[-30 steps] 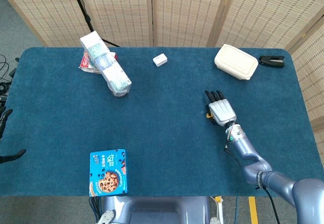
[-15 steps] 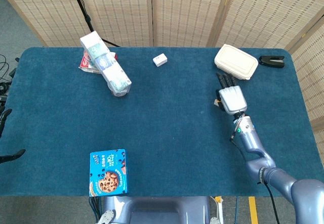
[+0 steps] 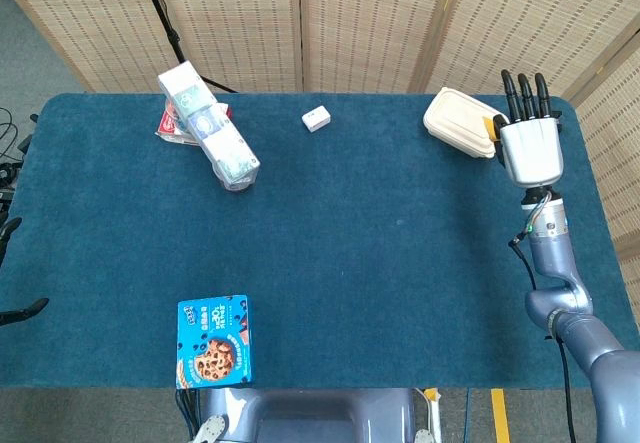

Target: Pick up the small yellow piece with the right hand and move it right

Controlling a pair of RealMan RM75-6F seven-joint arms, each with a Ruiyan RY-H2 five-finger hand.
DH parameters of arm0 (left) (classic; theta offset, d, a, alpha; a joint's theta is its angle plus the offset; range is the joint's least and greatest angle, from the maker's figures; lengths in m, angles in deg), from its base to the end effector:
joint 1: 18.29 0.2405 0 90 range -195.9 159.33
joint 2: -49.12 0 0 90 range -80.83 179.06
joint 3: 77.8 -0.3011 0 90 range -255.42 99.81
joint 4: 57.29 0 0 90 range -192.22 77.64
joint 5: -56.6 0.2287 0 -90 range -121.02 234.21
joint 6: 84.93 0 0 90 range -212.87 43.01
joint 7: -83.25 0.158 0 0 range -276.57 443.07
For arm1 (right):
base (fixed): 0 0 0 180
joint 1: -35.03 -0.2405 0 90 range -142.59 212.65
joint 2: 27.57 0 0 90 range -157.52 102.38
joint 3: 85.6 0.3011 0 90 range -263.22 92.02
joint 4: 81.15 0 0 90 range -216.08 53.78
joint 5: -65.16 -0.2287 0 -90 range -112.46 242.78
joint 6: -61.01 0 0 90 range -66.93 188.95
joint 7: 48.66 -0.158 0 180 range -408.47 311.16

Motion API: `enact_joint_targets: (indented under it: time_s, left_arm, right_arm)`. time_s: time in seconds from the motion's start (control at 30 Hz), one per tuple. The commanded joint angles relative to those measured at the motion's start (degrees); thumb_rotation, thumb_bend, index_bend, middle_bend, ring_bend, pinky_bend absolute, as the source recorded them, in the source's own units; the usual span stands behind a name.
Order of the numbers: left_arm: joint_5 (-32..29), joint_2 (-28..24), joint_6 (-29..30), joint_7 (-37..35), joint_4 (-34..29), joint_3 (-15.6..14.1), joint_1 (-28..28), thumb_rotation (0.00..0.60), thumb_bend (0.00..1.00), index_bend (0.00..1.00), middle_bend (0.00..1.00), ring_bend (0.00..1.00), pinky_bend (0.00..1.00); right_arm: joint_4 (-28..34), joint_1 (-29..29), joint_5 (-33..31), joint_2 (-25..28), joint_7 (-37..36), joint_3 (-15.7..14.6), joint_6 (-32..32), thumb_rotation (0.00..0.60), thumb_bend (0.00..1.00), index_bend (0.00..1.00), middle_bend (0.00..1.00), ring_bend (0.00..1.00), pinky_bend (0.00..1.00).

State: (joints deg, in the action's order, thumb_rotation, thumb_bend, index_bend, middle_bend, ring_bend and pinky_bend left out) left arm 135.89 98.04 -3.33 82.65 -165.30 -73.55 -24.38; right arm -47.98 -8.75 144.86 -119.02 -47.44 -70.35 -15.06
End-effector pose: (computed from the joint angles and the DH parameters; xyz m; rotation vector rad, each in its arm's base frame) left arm -0.3243 0.2071 0.2272 -1.3268 -0.9776 -0.8710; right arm -0.2648 -0.5001 0.1479 1.3646 -0.1662 0.9590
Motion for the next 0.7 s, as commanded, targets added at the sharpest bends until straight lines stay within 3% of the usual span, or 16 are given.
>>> enact_joint_targets:
  time_s: [0.03, 0.13, 0.27, 0.37, 0.53, 0.7]
  left_arm:
    - [0.58, -0.08, 0.15, -0.41, 0.28, -0.3, 0.2, 0.6, 0.0, 0.0, 0.0, 0.0, 0.0]
    - [1.57, -0.15, 0.44, -1.11, 0.6, -0.72, 0.51, 0.6, 0.0, 0.0, 0.0, 0.0, 0.0]
    - [3.21, -0.21, 1.33, -2.79, 1.54, -1.52, 1.34, 0.6, 0.0, 0.0, 0.0, 0.0, 0.0]
    - [4.1, -0.13, 1.81, -4.24, 2.48, -2.14, 1.97, 0.6, 0.0, 0.0, 0.0, 0.0, 0.0]
    - [3.82, 0.68, 3.34, -5.58, 3.49, -2.48, 3.32, 0.6, 0.0, 0.0, 0.0, 0.0, 0.0]
    - [5.3, 1.16, 4.0, -6.62, 4.65, -3.28, 4.02, 0.6, 0.0, 0.0, 0.0, 0.0, 0.0]
  right_arm:
    - [12.24, 3.3, 1.07, 4.92, -3.16, 0.28, -5.45, 0.6, 0.47, 0.45, 0.0, 0.0, 0.0]
    - [22.51, 5.87, 0.85, 9.01, -1.15, 0.28, -7.33, 0.6, 0.41, 0.24, 0.0, 0.0, 0.0]
    - [38.04, 10.24, 0.16, 15.17, 2.76, -0.22, -9.59, 0.6, 0.18, 0.14, 0.0, 0.0, 0.0]
    - [46.29, 13.24, 0.23, 18.88, 4.09, -1.43, -10.6, 0.6, 0.02, 0.1, 0.0, 0.0, 0.0]
    - [55.37, 18.33, 1.17, 22.94, 3.87, -4.6, -12.33, 0.6, 0.0, 0.05, 0.0, 0.0, 0.0]
    - [58.0, 22.57, 3.22, 24.12, 1.96, -8.12, -14.11, 0.6, 0.0, 0.02, 0.0, 0.0, 0.0]
